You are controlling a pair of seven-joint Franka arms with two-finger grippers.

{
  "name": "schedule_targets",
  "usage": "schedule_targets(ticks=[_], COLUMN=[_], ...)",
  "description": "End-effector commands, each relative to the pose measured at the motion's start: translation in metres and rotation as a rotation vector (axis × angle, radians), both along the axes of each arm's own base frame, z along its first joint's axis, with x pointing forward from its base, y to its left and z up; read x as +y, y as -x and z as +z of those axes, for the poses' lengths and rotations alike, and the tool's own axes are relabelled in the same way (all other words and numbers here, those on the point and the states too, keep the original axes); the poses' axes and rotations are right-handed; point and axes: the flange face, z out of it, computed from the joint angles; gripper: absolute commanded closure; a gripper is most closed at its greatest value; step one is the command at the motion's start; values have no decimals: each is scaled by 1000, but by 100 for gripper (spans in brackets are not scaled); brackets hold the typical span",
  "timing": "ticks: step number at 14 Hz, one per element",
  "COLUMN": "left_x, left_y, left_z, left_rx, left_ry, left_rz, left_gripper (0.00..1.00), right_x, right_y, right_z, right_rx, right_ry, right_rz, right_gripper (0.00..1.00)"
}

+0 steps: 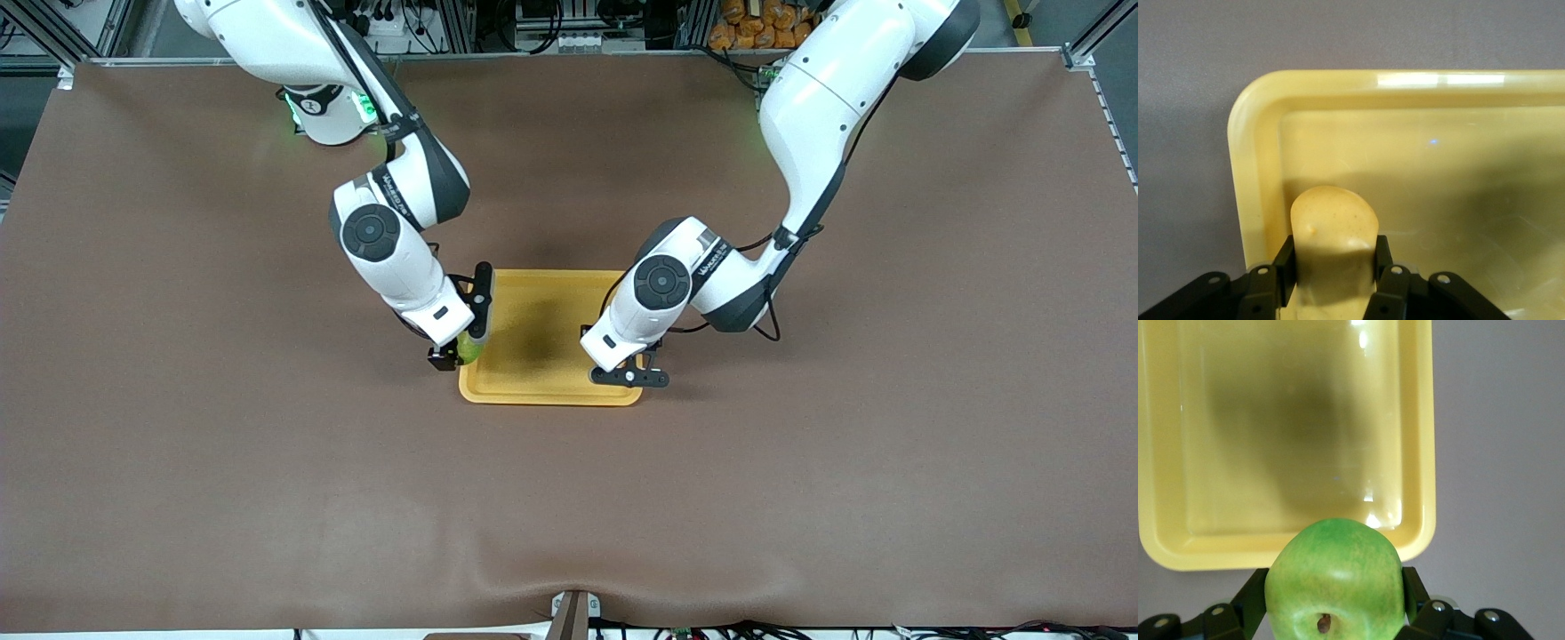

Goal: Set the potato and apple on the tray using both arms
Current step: 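Release the potato into the tray while the right gripper lowers the apple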

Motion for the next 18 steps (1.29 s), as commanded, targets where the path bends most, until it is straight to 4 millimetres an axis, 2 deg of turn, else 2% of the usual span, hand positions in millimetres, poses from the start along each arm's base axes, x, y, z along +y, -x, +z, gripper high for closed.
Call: schedule_targets(ticks=[1, 2, 3, 4, 8, 13, 14, 16, 17, 18], left_x=[2, 2, 2, 2, 5, 21, 24, 45, 50, 51], left_y=[-9, -9, -9, -9, -14, -31, -34, -47, -48, -48], left_z=[-2, -2, -2, -1, 11, 51, 61, 79, 88, 95], left_rx=[-26, -27, -27, -29, -50, -100, -110, -127, -128, -133], left_ry=[-18, -19, -19, -18, -7, 9, 11, 3, -4, -3], left_rz=[17, 16, 15, 15, 15, 43, 49, 78, 83, 87], left_gripper=[53, 43, 24, 0, 0, 0, 0, 0, 0, 0], right_x=[18, 20, 25, 29, 43, 52, 52, 52, 55, 56], right_y=[-2, 0, 2, 6, 16, 24, 24, 25, 28, 28], right_z=[-2, -10, -14, -20, -34, -42, -44, -51, -53, -54], right_rx=[-5, 4, 7, 16, 33, 42, 45, 53, 56, 57], right_ry=[-9, -3, -2, 4, 17, 26, 28, 34, 36, 37], right_rz=[-14, -17, -14, -5, 21, 41, 41, 41, 47, 49], right_gripper=[92, 91, 91, 90, 90, 87, 84, 77, 71, 70])
